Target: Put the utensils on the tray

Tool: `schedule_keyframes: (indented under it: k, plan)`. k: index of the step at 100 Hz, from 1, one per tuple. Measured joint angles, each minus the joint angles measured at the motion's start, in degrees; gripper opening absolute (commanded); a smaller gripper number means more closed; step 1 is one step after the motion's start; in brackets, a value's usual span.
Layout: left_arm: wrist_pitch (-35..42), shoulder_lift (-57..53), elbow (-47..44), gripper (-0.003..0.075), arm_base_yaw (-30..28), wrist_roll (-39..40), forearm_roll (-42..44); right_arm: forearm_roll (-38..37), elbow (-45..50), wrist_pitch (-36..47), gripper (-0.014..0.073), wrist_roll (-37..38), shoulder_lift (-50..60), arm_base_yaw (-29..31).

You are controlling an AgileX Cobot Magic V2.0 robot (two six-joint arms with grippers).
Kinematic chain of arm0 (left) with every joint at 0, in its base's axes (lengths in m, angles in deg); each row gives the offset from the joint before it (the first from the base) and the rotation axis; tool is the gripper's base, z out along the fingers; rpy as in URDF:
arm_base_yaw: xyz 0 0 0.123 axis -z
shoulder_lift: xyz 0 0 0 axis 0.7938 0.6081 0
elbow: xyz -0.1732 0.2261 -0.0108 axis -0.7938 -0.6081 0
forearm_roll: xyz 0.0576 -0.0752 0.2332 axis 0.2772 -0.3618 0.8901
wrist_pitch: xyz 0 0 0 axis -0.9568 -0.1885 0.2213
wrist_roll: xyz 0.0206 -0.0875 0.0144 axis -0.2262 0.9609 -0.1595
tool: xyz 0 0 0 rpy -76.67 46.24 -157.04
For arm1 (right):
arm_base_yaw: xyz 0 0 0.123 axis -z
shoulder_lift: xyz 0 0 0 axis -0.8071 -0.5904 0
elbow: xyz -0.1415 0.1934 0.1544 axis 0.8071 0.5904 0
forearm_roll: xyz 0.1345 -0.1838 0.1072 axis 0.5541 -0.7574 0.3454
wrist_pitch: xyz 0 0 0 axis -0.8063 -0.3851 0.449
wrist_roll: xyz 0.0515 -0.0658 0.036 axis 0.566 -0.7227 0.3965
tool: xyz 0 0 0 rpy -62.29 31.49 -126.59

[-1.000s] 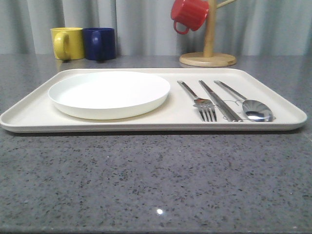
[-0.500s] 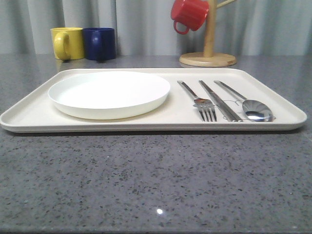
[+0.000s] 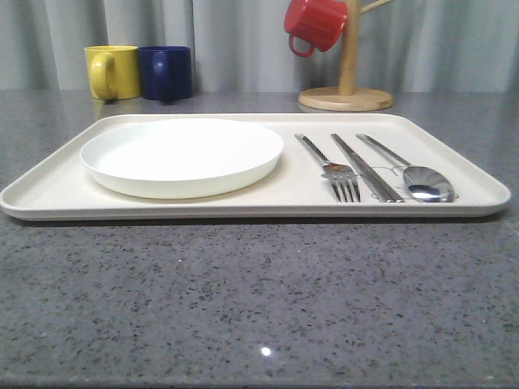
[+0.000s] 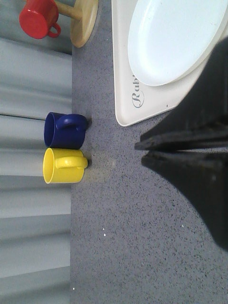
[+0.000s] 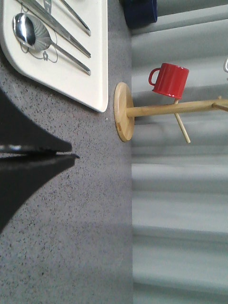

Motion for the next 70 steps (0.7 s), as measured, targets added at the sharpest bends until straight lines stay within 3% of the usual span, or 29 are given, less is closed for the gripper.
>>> schedule_keyframes:
  k: [25, 47, 70]
  plan:
    - [6.12, -0.24, -2.56, -0.0018, 0.00, 0.59, 1.11, 0.00, 0.00, 0.00, -0.0069, 0.00, 0.00, 0.00]
    - [12.55, -5.39, -8.62, -0.0018, 0.00, 13.78, 16.41, 0.00, 0.00, 0.00, -0.0069, 0.00, 0.00, 0.00]
    - [13.12, -14.64, -16.87, -0.0018, -0.15, 16.60, 21.32, 0.00, 0.00, 0.04, -0.0069, 0.00, 0.00, 0.00]
